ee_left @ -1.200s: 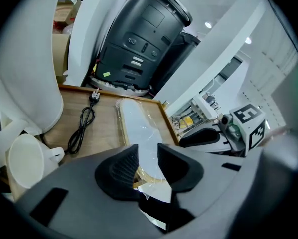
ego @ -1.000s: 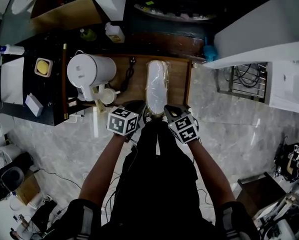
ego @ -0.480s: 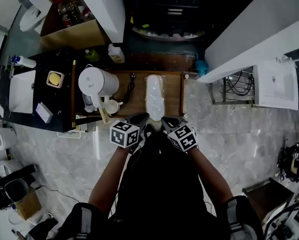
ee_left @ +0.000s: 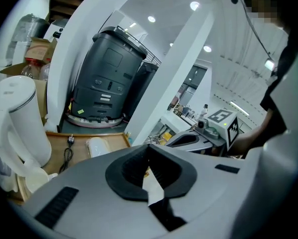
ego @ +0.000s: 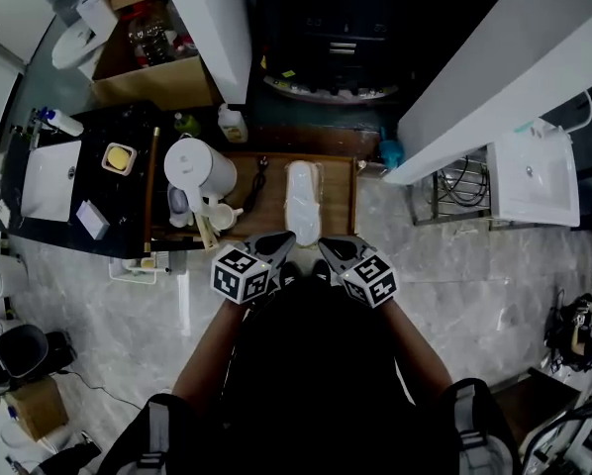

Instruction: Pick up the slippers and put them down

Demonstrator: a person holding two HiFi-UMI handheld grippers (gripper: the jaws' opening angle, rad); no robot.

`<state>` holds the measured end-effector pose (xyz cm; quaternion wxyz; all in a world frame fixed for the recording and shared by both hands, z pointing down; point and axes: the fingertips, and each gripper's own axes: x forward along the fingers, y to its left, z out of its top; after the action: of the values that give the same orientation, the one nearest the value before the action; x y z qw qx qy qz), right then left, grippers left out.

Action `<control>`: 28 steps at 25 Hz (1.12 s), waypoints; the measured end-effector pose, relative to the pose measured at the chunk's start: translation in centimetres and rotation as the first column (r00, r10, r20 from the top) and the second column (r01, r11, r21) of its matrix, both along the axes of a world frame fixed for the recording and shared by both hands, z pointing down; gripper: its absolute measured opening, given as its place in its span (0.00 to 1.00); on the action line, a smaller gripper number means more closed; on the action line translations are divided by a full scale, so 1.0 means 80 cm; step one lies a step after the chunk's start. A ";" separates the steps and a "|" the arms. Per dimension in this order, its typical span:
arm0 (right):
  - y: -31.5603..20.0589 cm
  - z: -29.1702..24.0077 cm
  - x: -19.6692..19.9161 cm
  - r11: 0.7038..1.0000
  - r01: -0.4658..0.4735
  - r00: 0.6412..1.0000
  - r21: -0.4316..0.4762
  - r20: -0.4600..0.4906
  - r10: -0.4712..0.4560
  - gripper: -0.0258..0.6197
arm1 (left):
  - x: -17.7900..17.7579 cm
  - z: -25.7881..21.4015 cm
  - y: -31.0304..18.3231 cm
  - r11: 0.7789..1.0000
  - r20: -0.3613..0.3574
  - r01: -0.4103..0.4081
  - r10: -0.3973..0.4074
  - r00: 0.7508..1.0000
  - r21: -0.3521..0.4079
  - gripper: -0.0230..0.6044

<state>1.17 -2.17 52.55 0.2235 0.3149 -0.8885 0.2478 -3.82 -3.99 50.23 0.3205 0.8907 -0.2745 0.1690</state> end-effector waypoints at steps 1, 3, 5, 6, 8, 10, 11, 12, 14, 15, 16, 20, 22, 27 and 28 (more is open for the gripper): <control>0.001 -0.005 -0.001 1.000 0.011 1.000 0.005 0.012 -0.012 0.05 | 0.001 -0.003 0.002 1.000 -0.009 -0.002 0.002 1.000 0.008 0.05; 0.002 -0.014 -0.004 0.999 0.031 0.999 0.018 0.029 -0.031 0.05 | 0.003 -0.009 0.007 1.000 -0.031 -0.011 0.012 0.999 0.021 0.05; 0.000 -0.021 -0.007 0.999 0.032 0.999 0.037 0.040 -0.033 0.05 | 0.004 -0.011 0.012 0.999 -0.043 -0.027 0.028 0.999 0.030 0.05; -0.002 -0.024 -0.009 0.999 0.028 0.999 0.046 0.045 -0.030 0.05 | 0.003 -0.011 0.013 0.999 -0.045 -0.034 0.035 0.998 0.034 0.05; -0.005 -0.027 -0.014 0.998 0.021 0.998 0.063 0.053 -0.024 0.05 | 0.001 -0.011 0.014 0.998 -0.044 -0.048 0.050 0.998 0.043 0.05; -0.008 -0.028 -0.019 0.997 0.020 0.998 0.073 0.056 -0.024 0.05 | -0.001 -0.009 0.015 0.997 -0.041 -0.062 0.064 0.997 0.052 0.05; -0.008 -0.027 -0.020 0.997 0.020 0.998 0.077 0.056 -0.025 0.05 | -0.002 -0.008 0.015 0.996 -0.039 -0.069 0.071 0.997 0.053 0.05; -0.009 -0.027 -0.022 0.997 0.021 0.998 0.080 0.055 -0.025 0.05 | -0.002 -0.007 0.015 0.996 -0.037 -0.077 0.079 0.996 0.052 0.05; -0.010 -0.028 -0.025 0.996 0.019 0.998 0.086 0.055 -0.024 0.05 | -0.003 -0.006 0.016 0.995 -0.034 -0.088 0.089 0.995 0.053 0.05; -0.010 -0.028 -0.026 0.996 0.018 0.998 0.087 0.054 -0.023 0.05 | -0.003 -0.007 0.015 0.994 -0.035 -0.091 0.093 0.995 0.054 0.05; -0.011 -0.028 -0.027 0.996 0.017 0.998 0.088 0.053 -0.022 0.05 | -0.003 -0.007 0.015 0.994 -0.037 -0.093 0.095 0.995 0.054 0.05; -0.010 -0.026 -0.030 0.996 0.014 0.999 0.085 0.048 -0.018 0.05 | -0.001 -0.008 0.016 0.993 -0.043 -0.109 0.111 0.993 0.049 0.05; -0.011 -0.027 -0.031 0.996 0.011 0.999 0.087 0.046 -0.015 0.05 | 0.000 -0.008 0.016 0.992 -0.043 -0.117 0.119 0.992 0.047 0.05; -0.014 -0.027 -0.033 0.996 0.001 0.999 0.090 0.045 -0.005 0.05 | 0.001 -0.006 0.014 0.990 -0.045 -0.133 0.135 0.990 0.044 0.05; -0.014 -0.026 -0.033 0.996 -0.002 0.999 0.090 0.044 -0.002 0.05 | 0.000 -0.006 0.014 0.990 -0.045 -0.136 0.138 0.989 0.043 0.05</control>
<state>-1.49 -3.32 50.44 0.1895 0.3191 -0.9034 0.2147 -3.78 -2.90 49.74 0.2969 0.9175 -0.2080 0.1638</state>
